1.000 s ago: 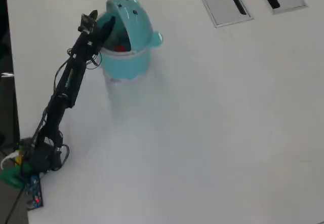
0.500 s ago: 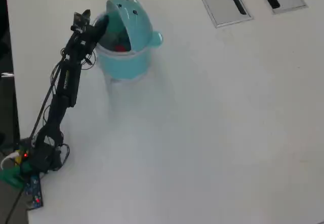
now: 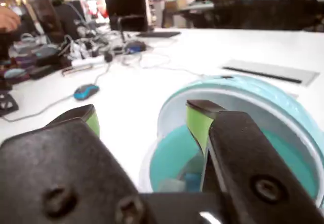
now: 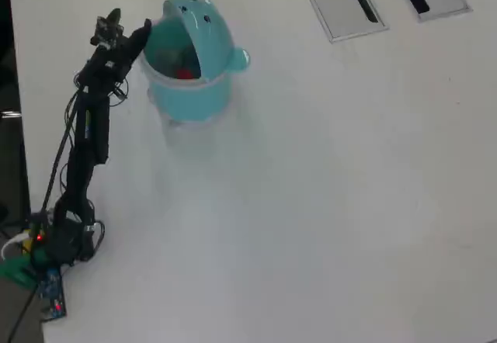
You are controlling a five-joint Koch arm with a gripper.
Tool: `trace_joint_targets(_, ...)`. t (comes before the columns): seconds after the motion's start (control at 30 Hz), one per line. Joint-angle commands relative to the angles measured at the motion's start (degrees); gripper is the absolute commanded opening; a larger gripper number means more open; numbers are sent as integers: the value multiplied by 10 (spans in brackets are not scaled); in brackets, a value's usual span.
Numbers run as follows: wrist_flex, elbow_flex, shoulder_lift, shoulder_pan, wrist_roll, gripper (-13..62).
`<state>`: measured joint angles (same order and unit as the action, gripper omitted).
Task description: Grasp RGB lego blocks and put them in the bin one by one.
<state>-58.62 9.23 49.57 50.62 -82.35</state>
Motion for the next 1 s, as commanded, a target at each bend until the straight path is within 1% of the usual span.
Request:
trace_joint_targets(0.0,1,25,50,6,1,315)
trace_joint_targets(0.4,-10,25,91,-39,1,334)
trace_joint_targets(0.73,9,25,80,-70,22,342)
trace_joint_targets(0.97,13,23,71,-104,63,342)
